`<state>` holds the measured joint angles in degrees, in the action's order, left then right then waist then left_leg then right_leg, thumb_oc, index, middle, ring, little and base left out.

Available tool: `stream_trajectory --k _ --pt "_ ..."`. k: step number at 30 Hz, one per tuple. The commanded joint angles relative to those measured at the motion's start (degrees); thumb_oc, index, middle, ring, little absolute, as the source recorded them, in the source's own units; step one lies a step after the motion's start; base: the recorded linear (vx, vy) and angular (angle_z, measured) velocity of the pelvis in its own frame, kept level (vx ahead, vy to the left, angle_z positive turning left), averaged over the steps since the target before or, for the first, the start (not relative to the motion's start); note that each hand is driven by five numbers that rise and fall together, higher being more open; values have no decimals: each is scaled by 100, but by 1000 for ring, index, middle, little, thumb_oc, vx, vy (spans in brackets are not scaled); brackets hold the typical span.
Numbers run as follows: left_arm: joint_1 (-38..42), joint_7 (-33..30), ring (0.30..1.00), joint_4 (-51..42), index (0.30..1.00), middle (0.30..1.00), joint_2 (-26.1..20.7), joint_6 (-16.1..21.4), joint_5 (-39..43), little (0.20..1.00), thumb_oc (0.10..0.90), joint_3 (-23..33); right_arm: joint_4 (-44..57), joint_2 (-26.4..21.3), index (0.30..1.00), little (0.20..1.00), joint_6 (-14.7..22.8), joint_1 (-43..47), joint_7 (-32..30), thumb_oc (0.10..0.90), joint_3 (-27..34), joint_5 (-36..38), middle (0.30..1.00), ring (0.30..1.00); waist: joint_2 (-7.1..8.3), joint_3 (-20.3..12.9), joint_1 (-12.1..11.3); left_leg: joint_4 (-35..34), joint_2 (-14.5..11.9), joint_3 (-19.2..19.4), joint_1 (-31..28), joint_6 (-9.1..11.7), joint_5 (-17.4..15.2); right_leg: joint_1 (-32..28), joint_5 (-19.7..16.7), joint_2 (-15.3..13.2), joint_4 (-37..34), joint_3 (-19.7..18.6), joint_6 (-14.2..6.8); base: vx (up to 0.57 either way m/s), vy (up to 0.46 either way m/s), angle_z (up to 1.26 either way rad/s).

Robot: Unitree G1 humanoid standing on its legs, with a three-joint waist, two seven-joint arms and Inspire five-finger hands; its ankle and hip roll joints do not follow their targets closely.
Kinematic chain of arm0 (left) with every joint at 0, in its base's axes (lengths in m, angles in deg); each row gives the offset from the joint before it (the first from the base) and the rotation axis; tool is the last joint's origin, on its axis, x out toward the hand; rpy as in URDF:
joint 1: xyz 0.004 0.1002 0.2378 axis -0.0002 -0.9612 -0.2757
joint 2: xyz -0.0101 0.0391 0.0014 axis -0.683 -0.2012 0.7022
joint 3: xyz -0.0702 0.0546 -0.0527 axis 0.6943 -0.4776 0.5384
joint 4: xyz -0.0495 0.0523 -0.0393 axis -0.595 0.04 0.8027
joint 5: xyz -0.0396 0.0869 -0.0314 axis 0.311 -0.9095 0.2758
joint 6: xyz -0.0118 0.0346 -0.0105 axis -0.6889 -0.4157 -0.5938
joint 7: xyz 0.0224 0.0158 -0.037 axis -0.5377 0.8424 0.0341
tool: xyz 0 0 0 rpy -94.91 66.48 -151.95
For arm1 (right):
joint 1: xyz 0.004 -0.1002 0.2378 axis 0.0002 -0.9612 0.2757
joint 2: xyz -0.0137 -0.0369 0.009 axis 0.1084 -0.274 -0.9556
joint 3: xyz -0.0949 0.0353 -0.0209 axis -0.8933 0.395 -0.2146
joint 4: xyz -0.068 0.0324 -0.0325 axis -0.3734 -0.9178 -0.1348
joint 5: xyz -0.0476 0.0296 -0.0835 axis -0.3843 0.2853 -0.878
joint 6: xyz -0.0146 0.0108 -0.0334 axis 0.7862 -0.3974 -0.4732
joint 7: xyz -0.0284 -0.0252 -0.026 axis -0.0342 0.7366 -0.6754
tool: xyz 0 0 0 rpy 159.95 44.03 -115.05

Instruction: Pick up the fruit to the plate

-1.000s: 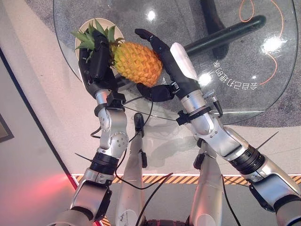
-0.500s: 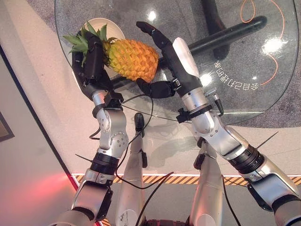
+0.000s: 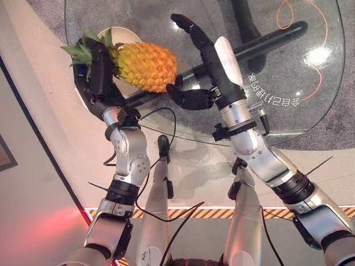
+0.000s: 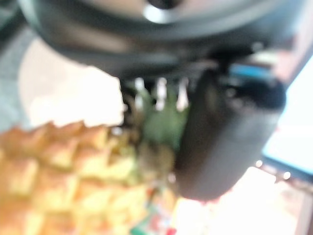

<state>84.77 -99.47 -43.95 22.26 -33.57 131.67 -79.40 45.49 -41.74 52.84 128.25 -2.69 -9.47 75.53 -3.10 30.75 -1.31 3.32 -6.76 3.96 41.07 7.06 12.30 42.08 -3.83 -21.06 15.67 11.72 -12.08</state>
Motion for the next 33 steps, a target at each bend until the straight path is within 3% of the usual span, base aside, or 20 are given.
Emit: stream_trajectory --k 1,14,24,33 --pt "682 -69 300 -436 300 300 -412 872 -802 200 100 299 573 -77 900 900 478 539 -235 800 315 -199 900 900 8 -95 -74 -82 -231 46 -336 153 -221 -163 -526 75 -668 68 -144 0 0 0" --pt "828 -492 300 -363 300 300 -403 1008 -1067 200 100 395 565 -67 900 900 502 613 -298 800 279 -196 900 900 48 -95 -55 -108 -239 55 -287 160 -176 -140 -556 102 -714 69 -122 0 0 0" --pt "938 -942 300 29 300 300 -617 998 -1846 200 100 490 247 -162 900 900 452 488 -847 800 472 208 900 900 73 -95 0 -111 -269 94 -367 184 -215 -201 -499 131 -705 33 -114 2 7 0" --pt "1099 -1518 300 704 300 300 -1015 1331 -2440 200 100 747 -710 -262 900 900 1131 -288 -1824 800 1314 893 900 900 130 -95 182 -33 -327 176 -375 203 -262 -155 -446 169 -630 -25 -81 -3 40 -2"
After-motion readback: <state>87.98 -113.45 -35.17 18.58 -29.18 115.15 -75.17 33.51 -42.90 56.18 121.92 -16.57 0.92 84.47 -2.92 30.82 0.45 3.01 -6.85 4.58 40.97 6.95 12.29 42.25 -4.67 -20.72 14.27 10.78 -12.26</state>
